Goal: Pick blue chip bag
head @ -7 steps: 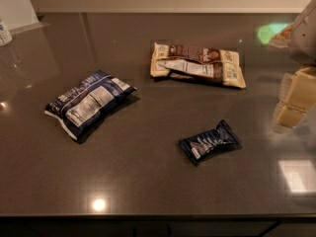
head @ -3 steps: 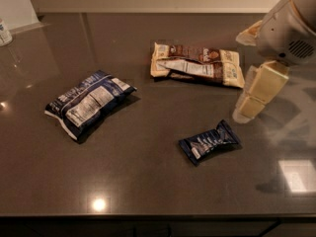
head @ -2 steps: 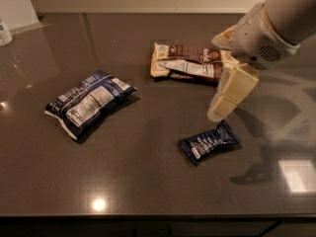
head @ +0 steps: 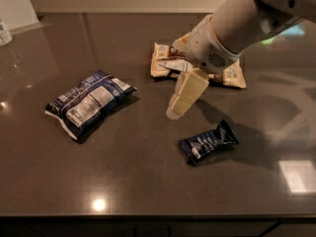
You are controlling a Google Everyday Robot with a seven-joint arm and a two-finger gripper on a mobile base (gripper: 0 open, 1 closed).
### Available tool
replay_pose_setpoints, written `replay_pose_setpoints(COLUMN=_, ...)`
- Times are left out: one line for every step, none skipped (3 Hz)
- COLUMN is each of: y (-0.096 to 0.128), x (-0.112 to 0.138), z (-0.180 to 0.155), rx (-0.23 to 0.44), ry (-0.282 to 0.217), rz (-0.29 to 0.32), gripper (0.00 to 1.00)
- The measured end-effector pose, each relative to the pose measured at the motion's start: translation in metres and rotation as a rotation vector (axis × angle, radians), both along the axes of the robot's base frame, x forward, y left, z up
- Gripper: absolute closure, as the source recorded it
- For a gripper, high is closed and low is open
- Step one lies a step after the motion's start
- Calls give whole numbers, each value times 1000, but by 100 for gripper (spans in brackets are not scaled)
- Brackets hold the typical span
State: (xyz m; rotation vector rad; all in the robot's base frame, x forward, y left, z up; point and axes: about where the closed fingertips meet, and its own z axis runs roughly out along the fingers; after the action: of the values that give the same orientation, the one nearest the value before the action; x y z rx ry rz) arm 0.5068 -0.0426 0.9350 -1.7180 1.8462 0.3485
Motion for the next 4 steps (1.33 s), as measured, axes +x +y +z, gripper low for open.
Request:
replay_pose_setpoints(y=35, x=18, z=-17, rx=19, ry=3, rz=31, gripper=0)
replay_pose_setpoints(y=65, x=39, z=-33, rx=22, ry=9, rz=48, gripper=0)
replay_pose_setpoints(y=89, x=59, z=-47, rx=19, ry=14, rz=54, gripper=0)
replay_pose_setpoints(y=108, x=73, z=-57, rx=15, ry=21, rz=60, gripper=0)
